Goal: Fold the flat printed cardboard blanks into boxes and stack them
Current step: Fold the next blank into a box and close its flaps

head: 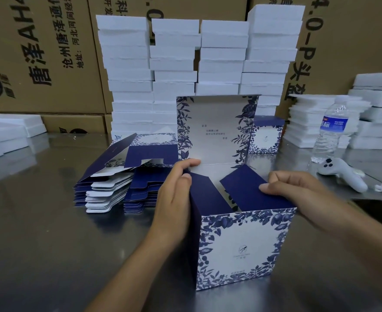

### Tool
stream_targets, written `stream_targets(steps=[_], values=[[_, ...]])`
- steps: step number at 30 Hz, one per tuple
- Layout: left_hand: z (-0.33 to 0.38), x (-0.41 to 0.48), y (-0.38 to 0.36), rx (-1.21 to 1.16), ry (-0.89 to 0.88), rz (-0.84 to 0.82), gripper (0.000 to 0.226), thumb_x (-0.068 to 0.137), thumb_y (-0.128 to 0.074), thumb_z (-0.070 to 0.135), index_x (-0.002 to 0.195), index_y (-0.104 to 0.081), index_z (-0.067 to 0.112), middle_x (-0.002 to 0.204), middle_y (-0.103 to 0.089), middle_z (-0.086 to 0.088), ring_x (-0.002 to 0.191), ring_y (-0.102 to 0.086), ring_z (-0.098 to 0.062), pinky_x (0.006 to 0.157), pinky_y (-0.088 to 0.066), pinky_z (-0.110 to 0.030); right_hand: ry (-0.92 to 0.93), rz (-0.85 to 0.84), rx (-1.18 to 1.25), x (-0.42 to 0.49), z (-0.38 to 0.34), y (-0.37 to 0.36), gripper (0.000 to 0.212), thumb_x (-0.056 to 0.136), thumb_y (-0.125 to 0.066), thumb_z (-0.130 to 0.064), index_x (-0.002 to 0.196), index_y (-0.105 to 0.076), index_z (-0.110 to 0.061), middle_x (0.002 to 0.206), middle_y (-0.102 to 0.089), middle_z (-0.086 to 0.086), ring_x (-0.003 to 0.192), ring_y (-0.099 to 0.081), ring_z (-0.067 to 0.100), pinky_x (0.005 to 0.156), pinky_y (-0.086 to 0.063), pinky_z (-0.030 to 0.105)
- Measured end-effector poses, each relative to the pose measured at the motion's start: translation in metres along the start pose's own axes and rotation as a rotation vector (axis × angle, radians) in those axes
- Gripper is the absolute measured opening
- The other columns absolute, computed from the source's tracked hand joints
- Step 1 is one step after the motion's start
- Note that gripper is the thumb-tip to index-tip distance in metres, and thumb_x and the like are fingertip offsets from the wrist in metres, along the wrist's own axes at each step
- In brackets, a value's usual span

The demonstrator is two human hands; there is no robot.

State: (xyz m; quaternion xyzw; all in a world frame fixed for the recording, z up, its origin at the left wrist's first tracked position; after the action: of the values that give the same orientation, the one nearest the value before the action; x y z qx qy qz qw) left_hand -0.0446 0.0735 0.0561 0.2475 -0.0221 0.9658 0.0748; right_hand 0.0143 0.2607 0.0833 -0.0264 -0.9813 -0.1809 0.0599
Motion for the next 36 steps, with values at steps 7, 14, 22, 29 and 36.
stream_targets(steps=[7,14,22,29,36], values=[[-0.001,0.001,-0.003,-0.009,-0.002,-0.01,0.038,0.082,-0.032,0.03,0.107,-0.06,0.026,0.1,-0.064,0.013,0.095,-0.059,-0.01,0.083,-0.046,-0.027,0.021,0.059,-0.046,-0.004,0.004,0.006,0.041,0.086,-0.06,-0.016,0.046,-0.049,-0.015,0.055,-0.046,0.013,0.049,-0.045,0.018,0.044,-0.036,0.017],[-0.001,0.001,-0.003,0.004,-0.004,-0.016,0.039,0.083,-0.032,0.03,0.108,-0.061,0.026,0.106,-0.063,0.016,0.102,-0.058,-0.005,0.091,-0.044,-0.031,0.028,0.065,-0.018,0.001,0.003,0.003,0.047,0.09,-0.054,-0.008,0.046,-0.041,-0.016,0.06,-0.044,0.015,0.054,-0.041,0.022,0.049,-0.034,0.026],[0.001,0.002,-0.001,0.02,-0.011,-0.004,0.038,0.083,-0.031,0.03,0.106,-0.061,0.026,0.1,-0.063,0.017,0.097,-0.057,-0.013,0.085,-0.045,-0.034,0.082,-0.026,0.101,-0.009,0.004,0.0,0.035,0.057,-0.075,-0.035,0.047,-0.045,-0.019,0.06,-0.036,0.012,0.053,-0.039,0.017,0.046,-0.033,0.017],[0.001,0.002,-0.002,0.003,-0.002,-0.02,0.035,0.082,-0.032,0.031,0.102,-0.06,0.029,0.09,-0.062,0.015,0.086,-0.056,-0.018,0.075,-0.042,-0.032,0.143,0.024,0.157,-0.018,0.002,-0.002,0.039,0.065,-0.066,-0.028,0.043,-0.035,-0.017,0.046,-0.025,-0.003,0.038,-0.024,0.006,0.038,-0.024,0.014],[0.006,0.0,0.0,-0.018,-0.041,0.018,0.03,0.089,-0.042,0.026,0.104,-0.057,0.048,0.1,-0.059,0.014,0.092,-0.055,0.008,0.075,-0.042,-0.006,0.127,0.091,0.103,-0.016,0.001,0.001,0.05,0.088,-0.052,0.001,0.045,-0.031,-0.015,0.048,-0.019,-0.001,0.038,-0.018,0.006,0.037,-0.017,0.015]])
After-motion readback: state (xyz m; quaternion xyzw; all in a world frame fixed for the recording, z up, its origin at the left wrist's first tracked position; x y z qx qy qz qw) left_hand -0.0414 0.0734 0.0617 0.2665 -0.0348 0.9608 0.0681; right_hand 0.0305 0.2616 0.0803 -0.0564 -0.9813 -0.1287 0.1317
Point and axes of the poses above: each hand's wrist, its own x-axis towards the middle knuckle, its own y-axis out of the back of the hand, z = x × y, the point moved 7 cm from there along x, towards the middle knuckle
